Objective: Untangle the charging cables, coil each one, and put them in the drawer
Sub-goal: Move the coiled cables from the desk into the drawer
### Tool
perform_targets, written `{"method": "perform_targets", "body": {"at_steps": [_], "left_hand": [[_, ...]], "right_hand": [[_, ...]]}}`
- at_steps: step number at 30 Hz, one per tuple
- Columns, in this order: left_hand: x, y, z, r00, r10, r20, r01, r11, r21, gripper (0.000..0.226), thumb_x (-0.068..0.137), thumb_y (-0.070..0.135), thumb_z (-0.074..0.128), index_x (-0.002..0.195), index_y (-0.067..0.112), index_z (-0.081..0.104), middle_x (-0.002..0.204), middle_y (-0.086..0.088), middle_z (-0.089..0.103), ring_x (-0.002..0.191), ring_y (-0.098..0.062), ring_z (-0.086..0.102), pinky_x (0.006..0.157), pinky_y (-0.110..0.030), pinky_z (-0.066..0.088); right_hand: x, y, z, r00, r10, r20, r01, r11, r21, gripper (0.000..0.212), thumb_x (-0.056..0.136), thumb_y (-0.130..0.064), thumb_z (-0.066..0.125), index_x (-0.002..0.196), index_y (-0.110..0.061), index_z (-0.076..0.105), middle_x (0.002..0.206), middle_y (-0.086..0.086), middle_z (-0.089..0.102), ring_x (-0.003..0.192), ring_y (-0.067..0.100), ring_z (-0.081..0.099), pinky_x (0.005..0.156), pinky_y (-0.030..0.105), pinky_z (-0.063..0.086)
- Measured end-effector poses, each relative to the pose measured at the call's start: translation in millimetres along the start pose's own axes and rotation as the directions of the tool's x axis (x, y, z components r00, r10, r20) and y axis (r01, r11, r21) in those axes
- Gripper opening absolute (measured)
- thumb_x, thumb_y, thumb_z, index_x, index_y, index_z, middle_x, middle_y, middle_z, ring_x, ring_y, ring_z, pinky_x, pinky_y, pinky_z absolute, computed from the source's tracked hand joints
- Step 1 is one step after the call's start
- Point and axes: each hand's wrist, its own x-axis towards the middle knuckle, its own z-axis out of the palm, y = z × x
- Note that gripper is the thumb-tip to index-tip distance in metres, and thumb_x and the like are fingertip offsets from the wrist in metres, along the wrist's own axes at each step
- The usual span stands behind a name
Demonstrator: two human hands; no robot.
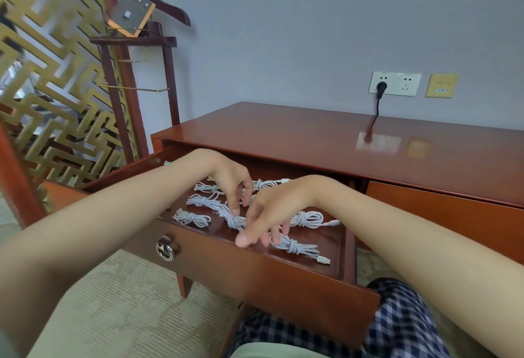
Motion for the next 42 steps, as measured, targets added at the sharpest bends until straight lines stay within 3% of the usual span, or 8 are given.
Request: {"method": "perform_targets", "body": {"at_steps": [6,11,20,23,26,30,33,42], "left_hand": [[1,-6,-1,0.998,-0.011,0.067,0.012,1.000,-0.009,0.013,0.074,0.023,0.078,0.075,0.028,0.066,0.072,0.012,0.065,0.081,-0.011,0.061,0.093,-0.038,0.047],[-1,-4,-1,0.995,-0.067,0.075,0.068,0.998,-0.009,0.010,0.077,0.030,0.075,0.083,0.025,0.069,0.077,0.012,0.065,0.085,-0.009,0.057,0.068,-0.022,0.044],[-7,-2,-7,0.996,-0.039,0.078,0.042,0.998,-0.037,0.007,0.081,0.032,0.071,0.084,0.027,0.068,0.073,0.020,0.065,0.083,-0.007,0.061,0.080,-0.026,0.046],[-6,-2,-7,0.998,-0.028,0.064,0.031,0.998,-0.048,0.013,0.083,0.037,0.067,0.090,0.026,0.067,0.081,0.015,0.065,0.083,-0.008,0.061,0.070,-0.023,0.048],[-6,0,-8,1.000,-0.005,0.002,0.005,0.995,-0.100,0.017,0.084,0.038,0.065,0.096,0.026,0.065,0.088,0.011,0.065,0.090,-0.012,0.062,0.066,-0.021,0.046],[-7,2,-12,0.999,0.023,-0.026,-0.026,0.992,-0.121,0.029,0.079,0.032,0.074,0.105,0.025,0.065,0.100,0.007,0.068,0.095,-0.010,0.062,0.089,-0.023,0.048],[-2,3,-11,0.993,0.018,-0.113,-0.025,0.998,-0.057,0.039,0.076,0.020,0.078,0.113,0.016,0.064,0.107,-0.001,0.068,0.083,-0.005,0.058,0.067,-0.003,0.042],[12,7,-13,0.862,0.058,-0.503,0.128,0.936,0.328,0.063,0.078,0.033,0.073,0.133,0.027,0.045,0.128,0.001,0.053,0.115,-0.022,0.051,0.084,-0.034,0.043]], "right_hand": [[9,-7,6,1.000,-0.022,0.018,0.024,0.994,-0.111,0.022,0.080,-0.034,0.071,0.089,-0.015,0.064,0.079,-0.003,0.065,0.077,0.011,0.064,0.069,0.021,0.051],[9,-1,-1,0.999,-0.002,0.041,0.006,0.994,-0.110,0.023,0.081,-0.034,0.070,0.091,-0.014,0.065,0.080,-0.003,0.066,0.081,0.012,0.066,0.076,0.024,0.051],[10,23,-15,0.996,0.051,-0.073,-0.055,0.997,-0.048,0.021,0.079,-0.034,0.072,0.088,-0.016,0.067,0.080,-0.002,0.067,0.078,0.011,0.066,0.071,0.023,0.050],[11,31,-21,0.989,0.074,-0.126,-0.081,0.996,-0.046,0.021,0.078,-0.033,0.073,0.088,-0.016,0.066,0.080,-0.003,0.066,0.076,0.011,0.065,0.073,0.025,0.050],[12,38,-26,0.981,0.090,-0.173,-0.101,0.993,-0.054,0.018,0.078,-0.032,0.073,0.084,-0.017,0.064,0.080,-0.002,0.065,0.073,0.011,0.064,0.071,0.025,0.050],[13,48,-33,0.958,0.100,-0.268,-0.124,0.990,-0.072,0.017,0.076,-0.031,0.074,0.079,-0.018,0.063,0.074,-0.003,0.065,0.069,0.011,0.063,0.075,0.027,0.050],[14,52,-35,0.920,0.089,-0.381,-0.143,0.983,-0.117,0.021,0.073,-0.030,0.077,0.083,-0.016,0.065,0.072,-0.006,0.062,0.069,0.011,0.059,0.067,0.025,0.047],[18,72,-42,0.733,0.081,-0.675,-0.431,0.823,-0.369,0.073,0.073,-0.054,0.069,0.130,-0.014,0.047,0.126,0.006,0.046,0.119,0.026,0.043,0.091,0.036,0.037]]}}
